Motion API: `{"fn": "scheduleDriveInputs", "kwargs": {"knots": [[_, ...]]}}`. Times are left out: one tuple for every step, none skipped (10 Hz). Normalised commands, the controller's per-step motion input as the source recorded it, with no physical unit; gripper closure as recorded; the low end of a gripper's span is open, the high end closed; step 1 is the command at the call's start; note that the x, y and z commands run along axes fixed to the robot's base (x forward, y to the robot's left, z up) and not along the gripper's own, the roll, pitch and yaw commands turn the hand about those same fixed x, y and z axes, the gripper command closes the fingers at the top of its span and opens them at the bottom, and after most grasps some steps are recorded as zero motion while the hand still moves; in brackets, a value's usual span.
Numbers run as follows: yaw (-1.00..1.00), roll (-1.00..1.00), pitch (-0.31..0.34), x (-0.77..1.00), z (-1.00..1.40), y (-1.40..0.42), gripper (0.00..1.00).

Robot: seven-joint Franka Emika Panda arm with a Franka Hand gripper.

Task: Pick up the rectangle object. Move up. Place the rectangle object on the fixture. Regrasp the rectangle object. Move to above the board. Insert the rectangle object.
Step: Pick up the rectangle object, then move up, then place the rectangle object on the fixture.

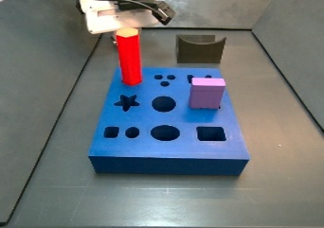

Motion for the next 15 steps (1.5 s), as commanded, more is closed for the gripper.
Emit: {"fn": "scheduleDriveInputs", "kwargs": {"knots": [[0.00, 0.00, 0.000, 0.00, 0.00, 0.00, 1.00], [0.00, 0.00, 0.000, 0.00, 0.00, 0.00, 1.00], [0.00, 0.00, 0.000, 0.00, 0.00, 0.00, 1.00], [0.00, 0.00, 0.000, 0.00, 0.83, 0.00, 1.00], [-0.04, -0.02, 0.017, 0.03, 0.78, -0.09, 1.00], [-0.02, -0.04, 0.053, 0.02, 0.64, -0.06, 1.00], [0.00, -0.05, 0.065, 0.02, 0.56, -0.04, 1.00], [0.02, -0.06, 0.060, 0.01, 0.39, -0.03, 1.00], [0.03, -0.06, 0.048, 0.00, 0.26, -0.02, 1.00], [0.00, 0.00, 0.000, 0.00, 1.00, 0.00, 1.00], [0.00, -0.01, -0.007, 0.00, 1.00, 0.00, 1.00], [0.01, -0.02, 0.001, -0.01, 1.00, 0.00, 1.00], [0.02, -0.04, 0.004, -0.02, 1.00, -0.01, 1.00], [0.02, -0.05, 0.012, -0.02, 1.00, -0.01, 1.00], [0.03, -0.07, 0.012, -0.02, 1.00, -0.02, 1.00]]}}
